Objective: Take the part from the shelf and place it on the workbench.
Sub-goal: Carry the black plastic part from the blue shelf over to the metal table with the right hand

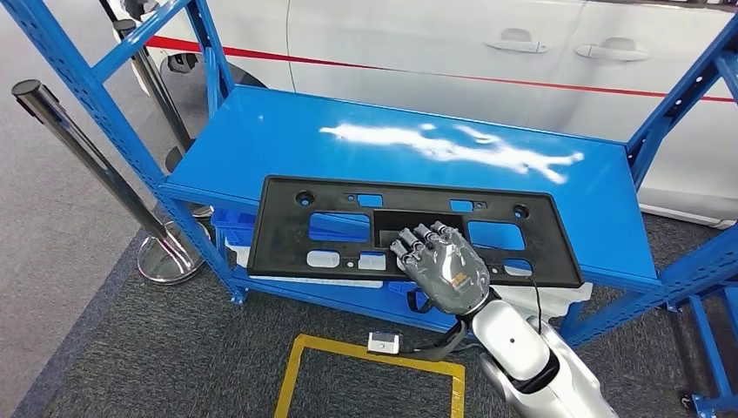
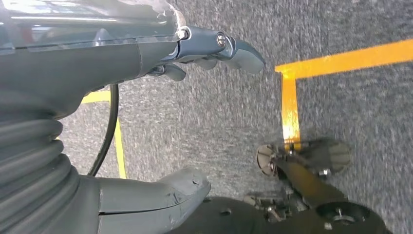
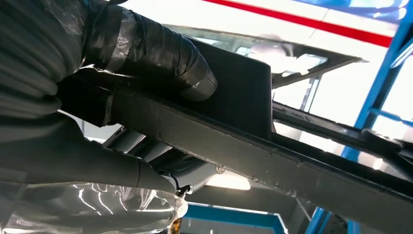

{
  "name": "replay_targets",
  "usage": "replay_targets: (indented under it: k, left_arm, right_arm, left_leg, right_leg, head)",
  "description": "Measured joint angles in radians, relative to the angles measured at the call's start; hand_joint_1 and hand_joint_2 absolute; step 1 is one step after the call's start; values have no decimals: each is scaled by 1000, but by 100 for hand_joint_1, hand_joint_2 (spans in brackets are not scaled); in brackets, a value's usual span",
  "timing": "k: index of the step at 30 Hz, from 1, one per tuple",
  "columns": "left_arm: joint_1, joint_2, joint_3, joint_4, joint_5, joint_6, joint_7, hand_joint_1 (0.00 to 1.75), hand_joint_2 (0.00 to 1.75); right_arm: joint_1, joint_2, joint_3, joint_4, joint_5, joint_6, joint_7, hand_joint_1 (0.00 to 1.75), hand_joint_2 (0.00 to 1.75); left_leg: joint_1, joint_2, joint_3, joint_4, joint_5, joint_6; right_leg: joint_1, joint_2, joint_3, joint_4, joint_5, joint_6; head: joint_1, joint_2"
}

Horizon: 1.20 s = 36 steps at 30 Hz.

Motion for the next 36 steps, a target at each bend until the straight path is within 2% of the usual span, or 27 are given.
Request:
replay_targets:
  k: [1, 2, 5, 6, 7, 8, 10, 12, 13, 15, 16, 17, 18, 20, 21, 22, 23, 24, 25, 26, 28, 29, 31, 32, 33, 35, 36]
  left_arm:
    - [1, 1, 0, 1, 0, 0, 0, 0, 175]
    - [1, 2, 0, 1, 0, 0, 0, 0, 175]
    - [1, 3, 0, 2, 0, 0, 0, 0, 175]
    - [0, 3, -1, 2, 0, 0, 0, 0, 175]
    - [0, 3, -1, 3, 0, 0, 0, 0, 175]
    - [0, 4, -1, 3, 0, 0, 0, 0, 175]
    - [-2, 6, -1, 3, 0, 0, 0, 0, 175]
    - [-6, 6, -1, 3, 0, 0, 0, 0, 175]
    - [-7, 7, -1, 4, -1, 1, 0, 0, 175]
    - [-6, 7, -2, 4, -1, 1, 0, 0, 175]
    - [-5, 7, -2, 4, -1, 1, 0, 0, 175]
    - [-4, 8, -3, 4, -1, 1, 0, 0, 175]
    - [-4, 8, -3, 4, -1, 2, 0, 0, 175]
    - [-5, 8, -3, 4, 0, 3, -1, 0, 175]
    - [-5, 8, -4, 4, 1, 3, -1, 0, 175]
    - [-4, 8, -4, 4, 3, 3, -1, 0, 175]
    - [-4, 8, -4, 4, 6, 2, -1, 0, 175]
    - [-4, 8, -4, 4, 9, 1, -1, 0, 175]
    - [-4, 8, -4, 4, 12, 0, -1, 0, 175]
    - [-4, 8, -4, 4, 15, -1, -1, 0, 175]
    - [-4, 7, -4, 4, 21, -2, -2, 0, 175]
    - [-4, 8, -4, 4, 25, -3, -2, 0, 175]
    - [-1, 12, -4, 4, 30, -3, -3, 0, 175]
    - [0, 14, -4, 4, 32, -3, -4, 0, 175]
    - [2, 15, -4, 4, 34, -4, -4, 0, 175]
    - [2, 17, -4, 5, 35, -4, -6, 0, 175]
    - [2, 18, -4, 5, 36, -4, -6, 0, 175]
  right_arm:
    - [0, 2, -1, 0, 0, 0, 0, 175, 175]
    - [1, 4, -2, 0, 0, 0, 0, 175, 175]
    - [2, 13, -3, 0, 0, 1, -1, 175, 175]
    - [3, 15, -3, 0, 0, 1, -1, 175, 175]
    - [5, 15, -3, 0, 0, 1, -1, 175, 175]
    - [6, 16, -3, 0, 0, 1, -1, 175, 175]
    - [7, 16, -3, 0, 0, 0, -1, 175, 175]
    - [8, 17, -6, -3, 0, 0, -3, 175, 175]
    - [8, 18, -8, -4, 0, 0, -5, 175, 175]
    - [10, 22, -10, -5, 0, 0, -10, 175, 175]
    - [13, 23, -11, -5, 0, 0, -11, 175, 175]
    - [16, 24, -12, -5, 0, 0, -13, 175, 175]
    - [19, 24, -13, -5, 0, 0, -15, 175, 175]
    - [24, 24, -16, -5, 0, 0, -19, 175, 175]
    - [26, 24, -17, -5, 0, 0, -22, 175, 175]
    - [28, 24, -18, -5, 0, 0, -27, 175, 175]
    - [30, 25, -18, -4, 0, 0, -31, 175, 175]
    - [31, 26, -18, -4, 0, 0, -35, 175, 175]
    - [32, 29, -18, -4, 0, 0, -37, 175, 175]
    - [31, 32, -18, -4, 0, 0, -38, 175, 175]
    - [29, 41, -19, -4, 0, 1, -39, 175, 175]
    - [28, 46, -19, -4, 0, 3, -40, 175, 175]
    - [27, 55, -19, -2, 0, 10, -43, 175, 175]
    - [27, 60, -19, 0, 0, 15, -45, 175, 175]
    - [26, 66, -19, 2, 0, 17, -47, 175, 175]
    - [25, 77, -19, 5, 0, 20, -49, 175, 175]
    - [26, 81, -19, 6, 0, 20, -50, 175, 175]
  left_leg:
    - [1, -1, -6, 5, -9, -6]
    - [2, -2, -14, 24, -36, -12]
    - [10, -2, -51, 177, -178, -30]
    - [14, -2, -57, 233, -199, -34]
    - [17, -2, -53, 268, -196, -39]
    - [20, -1, -36, 274, -172, -43]
    - [28, -1, 45, 188, -130, -49]
    - [27, -4, 135, 58, -146, -44]
    - [24, -6, 155, 19, -162, -39]
    - [20, -7, 151, 2, -156, -20]
    - [20, -4, 144, -2, -145, -11]
    - [21, -1, 135, -4, -131, 0]
    - [22, 1, 122, -6, -117, 9]
    - [19, 3, 91, -5, -91, 21]
    - [17, 3, 74, -4, -79, 22]
    - [14, 4, 57, -2, -67, 22]
    - [12, 4, 39, 0, -55, 22]
    - [9, 4, 24, 2, -45, 21]
    - [8, 4, 11, 4, -35, 19]
    - [5, 3, 1, 6, -25, 17]
    - [4, 3, -9, 5, -6, 8]
    - [4, 3, -11, 2, 5, 1]
    - [6, 3, -14, -7, 21, -11]
    - [7, 2, -21, 1, 5, -16]
    - [8, 1, -33, 27, -31, -22]
    - [13, 1, -65, 139, -141, -32]
    - [15, 1, -77, 208, -177, -37]
  right_leg:
    - [-3, -2, -6, -5, 11, -6]
    - [-6, -4, -15, -10, 25, -11]
    - [-9, -8, -58, -9, 60, -20]
    - [-10, -10, -76, -4, 70, -20]
    - [-11, -11, -95, 2, 80, -18]
    - [-12, -11, -114, 9, 90, -15]
    - [-15, -12, -150, 27, 105, -6]
    - [-15, -12, -175, 44, 119, 8]
    - [-15, -12, -180, 46, 127, 15]
    - [-14, -12, -184, 39, 147, 29]
    - [-16, -10, -188, 41, 144, 35]
    - [-18, -8, -196, 55, 119, 39]
    - [-20, -6, -207, 88, 75, 41]
    - [-21, -3, -233, 202, -34, 44]
    - [-21, -2, -239, 260, -63, 45]
    - [-21, -1, -236, 300, -67, 45]
    - [-20, -1, -218, 311, -48, 42]
    - [-19, 0, -185, 290, -20, 38]
    - [-16, 0, -137, 240, 4, 31]
    - [-11, 0, -80, 168, 8, 22]
    - [-2, 1, 7, 40, -14, 9]
    - [1, 1, 24, 6, -23, 5]
    - [1, -2, 16, -9, -5, -5]
    - [-2, -3, 6, -14, 10, -12]
    - [-6, -6, -7, -18, 26, -19]
    - [-8, -7, -42, -18, 54, -27]
    - [-8, -9, -61, -14, 66, -27]
  head:
    - [0, 0]
    - [0, 0]
    - [0, 0]
    - [0, 0]
    - [0, 0]
    - [0, 0]
    - [-1, 0]
    - [-1, 0]
    - [0, 0]
    - [0, 0]
    - [0, 0]
    - [0, 0]
    - [0, 0]
    - [1, 0]
    - [1, 0]
    - [1, 0]
    - [0, 0]
    - [0, 0]
    - [0, 0]
    - [0, 0]
    - [0, 0]
    - [0, 0]
    - [0, 0]
    - [0, 0]
    - [0, 0]
    - [0, 0]
    - [0, 0]
